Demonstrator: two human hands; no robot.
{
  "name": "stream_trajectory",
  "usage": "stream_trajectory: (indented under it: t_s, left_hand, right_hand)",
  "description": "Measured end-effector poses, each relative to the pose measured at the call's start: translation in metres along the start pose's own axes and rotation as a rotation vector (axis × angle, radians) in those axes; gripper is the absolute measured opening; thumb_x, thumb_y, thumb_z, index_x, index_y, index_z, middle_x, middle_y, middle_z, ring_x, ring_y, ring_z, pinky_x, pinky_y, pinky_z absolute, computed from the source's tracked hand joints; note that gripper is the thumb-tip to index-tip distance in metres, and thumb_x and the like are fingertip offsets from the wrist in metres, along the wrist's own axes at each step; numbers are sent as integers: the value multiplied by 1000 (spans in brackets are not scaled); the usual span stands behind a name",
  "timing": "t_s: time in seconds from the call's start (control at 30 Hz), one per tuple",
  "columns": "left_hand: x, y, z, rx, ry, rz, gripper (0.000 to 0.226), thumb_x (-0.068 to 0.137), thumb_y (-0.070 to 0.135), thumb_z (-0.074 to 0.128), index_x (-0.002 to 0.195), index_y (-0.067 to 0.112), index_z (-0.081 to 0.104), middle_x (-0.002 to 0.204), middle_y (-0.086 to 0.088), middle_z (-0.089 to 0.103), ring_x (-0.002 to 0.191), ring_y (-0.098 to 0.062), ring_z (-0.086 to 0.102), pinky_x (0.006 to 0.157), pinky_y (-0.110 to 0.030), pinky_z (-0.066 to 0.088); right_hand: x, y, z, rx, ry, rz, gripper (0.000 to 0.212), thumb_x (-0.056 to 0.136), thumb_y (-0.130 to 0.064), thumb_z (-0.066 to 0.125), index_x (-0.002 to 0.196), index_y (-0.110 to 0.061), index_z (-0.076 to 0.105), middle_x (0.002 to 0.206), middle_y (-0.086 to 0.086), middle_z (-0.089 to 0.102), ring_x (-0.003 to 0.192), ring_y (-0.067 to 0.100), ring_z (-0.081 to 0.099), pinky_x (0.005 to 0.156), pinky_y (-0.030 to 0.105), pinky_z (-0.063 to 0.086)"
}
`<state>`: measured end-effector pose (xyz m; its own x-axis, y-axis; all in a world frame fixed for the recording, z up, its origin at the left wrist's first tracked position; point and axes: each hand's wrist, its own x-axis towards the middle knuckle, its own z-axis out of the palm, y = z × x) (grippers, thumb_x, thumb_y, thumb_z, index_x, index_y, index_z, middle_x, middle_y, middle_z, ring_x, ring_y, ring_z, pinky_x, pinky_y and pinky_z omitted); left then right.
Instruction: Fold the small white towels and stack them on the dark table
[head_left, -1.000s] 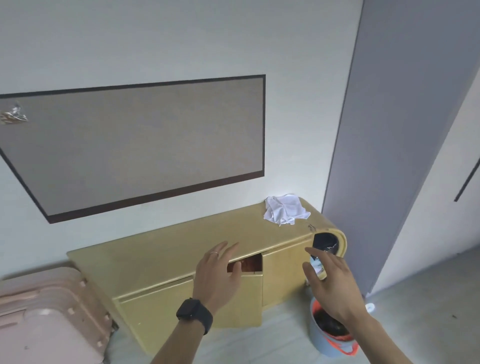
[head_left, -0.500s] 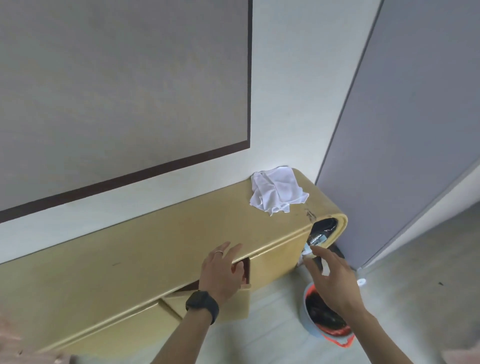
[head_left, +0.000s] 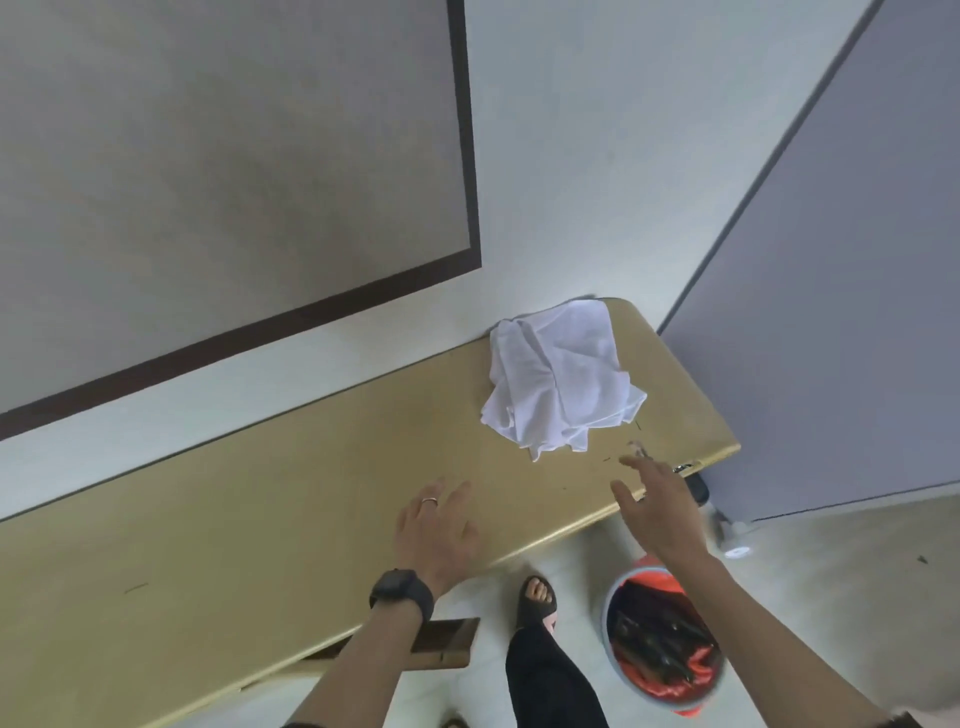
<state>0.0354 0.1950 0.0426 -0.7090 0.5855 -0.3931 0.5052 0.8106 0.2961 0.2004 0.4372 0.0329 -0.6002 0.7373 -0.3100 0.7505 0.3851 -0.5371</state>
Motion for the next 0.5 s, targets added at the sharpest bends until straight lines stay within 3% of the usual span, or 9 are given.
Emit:
stream_trajectory:
  t_s: [0.1,0.23,0.33,0.5]
  left_hand:
    - [39,4,17,6,-57,-50,61,91,46,40,150,41,26,160,-5,26,142,-26,30,115,-38,25]
    - [81,1,45,-2,-153,-94,69,93,42,46,154,42,14,162,-6,21,143,-29,28,116,-39,23]
    - [99,-4,60,41,-226,-105,72,95,45,44,155,42,6,165,-4,10,149,-29,15,118,-43,18]
    - [101,-12,73,21,-270,-107,67,97,46,41,154,45,6,165,6,-8,152,-22,-4,120,-50,11]
  right_hand:
    - [61,8,4,-61,-24,28,37,92,-32,61,129,-28,57,135,0,52,116,25,52,90,45,50]
    - [121,17,10,-204,-15,16,42,94,-27,61,135,-30,53,145,-2,43,127,26,42,99,46,44]
    - [151,22,17,-299,-51,-36,41,95,-26,59,135,-34,52,150,-4,39,131,26,39,103,44,41]
    - [167,24,25,-395,-67,-60,22,101,-35,49,115,-35,67,146,-10,45,134,19,35,103,39,38]
